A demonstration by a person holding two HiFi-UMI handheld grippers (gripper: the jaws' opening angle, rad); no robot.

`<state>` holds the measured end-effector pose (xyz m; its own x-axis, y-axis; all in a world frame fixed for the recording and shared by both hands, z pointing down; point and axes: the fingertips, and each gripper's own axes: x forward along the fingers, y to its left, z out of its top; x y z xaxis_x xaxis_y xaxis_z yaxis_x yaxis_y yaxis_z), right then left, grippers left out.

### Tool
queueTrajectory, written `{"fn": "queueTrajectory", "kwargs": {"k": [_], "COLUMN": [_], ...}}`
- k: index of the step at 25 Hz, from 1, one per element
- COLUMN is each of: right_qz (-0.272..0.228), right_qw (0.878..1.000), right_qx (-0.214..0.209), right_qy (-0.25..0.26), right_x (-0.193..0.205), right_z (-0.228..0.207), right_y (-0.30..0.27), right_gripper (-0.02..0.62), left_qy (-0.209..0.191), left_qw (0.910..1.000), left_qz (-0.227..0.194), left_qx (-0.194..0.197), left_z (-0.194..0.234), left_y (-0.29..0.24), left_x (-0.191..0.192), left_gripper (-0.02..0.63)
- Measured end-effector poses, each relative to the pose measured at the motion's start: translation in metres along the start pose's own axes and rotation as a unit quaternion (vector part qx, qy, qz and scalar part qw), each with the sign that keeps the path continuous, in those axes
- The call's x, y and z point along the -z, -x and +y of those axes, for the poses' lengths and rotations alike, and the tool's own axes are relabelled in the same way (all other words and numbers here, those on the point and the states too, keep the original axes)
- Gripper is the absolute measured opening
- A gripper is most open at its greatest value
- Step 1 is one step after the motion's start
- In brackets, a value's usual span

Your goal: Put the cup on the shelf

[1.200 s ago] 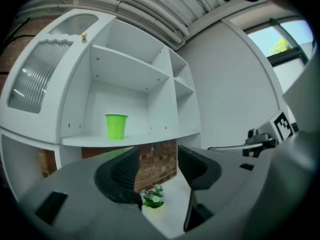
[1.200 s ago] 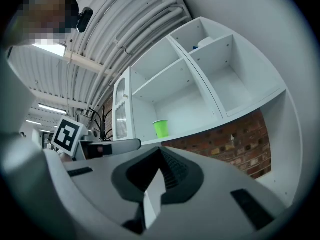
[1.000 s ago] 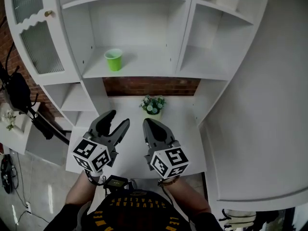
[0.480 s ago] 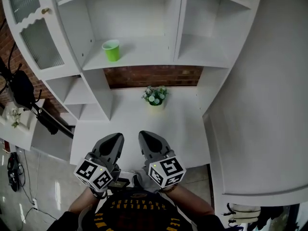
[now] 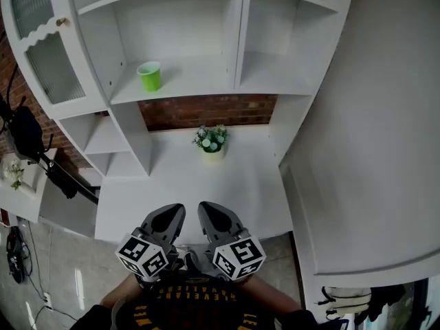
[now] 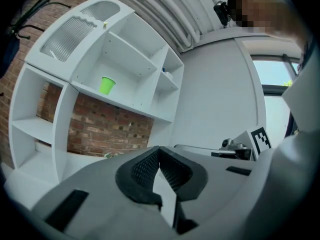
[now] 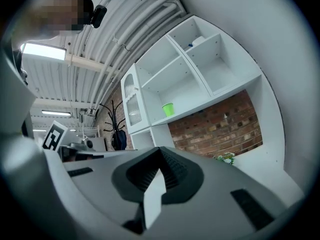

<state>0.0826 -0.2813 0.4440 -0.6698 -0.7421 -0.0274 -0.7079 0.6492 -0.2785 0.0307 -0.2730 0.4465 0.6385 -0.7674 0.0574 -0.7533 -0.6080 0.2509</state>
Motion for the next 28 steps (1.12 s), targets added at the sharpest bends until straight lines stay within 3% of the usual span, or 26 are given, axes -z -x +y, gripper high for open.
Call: {"fn": "queueTrajectory", "kwargs": {"k": [12,28], "right_qz": [-0.018,-0.018], "right_qw": [1.0,0.999], "right_qx": [0.005,-0.023], "right_qy": [0.008,0.018], "right_x": [-0.008,-0.005], "right_z": [0.011,0.029], "right_y": [0.006,-0.014], "right_gripper": [0.006,0.006], "left_qy": [0.006,0.019], "left_qw": [0.9998,0.9998], "left_qz": [0.007,0.005], "left_qx": [0.016,-0.003], "left_z": [0.0,0.023], "left_y": [-0.005,0.008], "left_x": [0.003,0.003], "left_gripper": [0.005,0.004]}}
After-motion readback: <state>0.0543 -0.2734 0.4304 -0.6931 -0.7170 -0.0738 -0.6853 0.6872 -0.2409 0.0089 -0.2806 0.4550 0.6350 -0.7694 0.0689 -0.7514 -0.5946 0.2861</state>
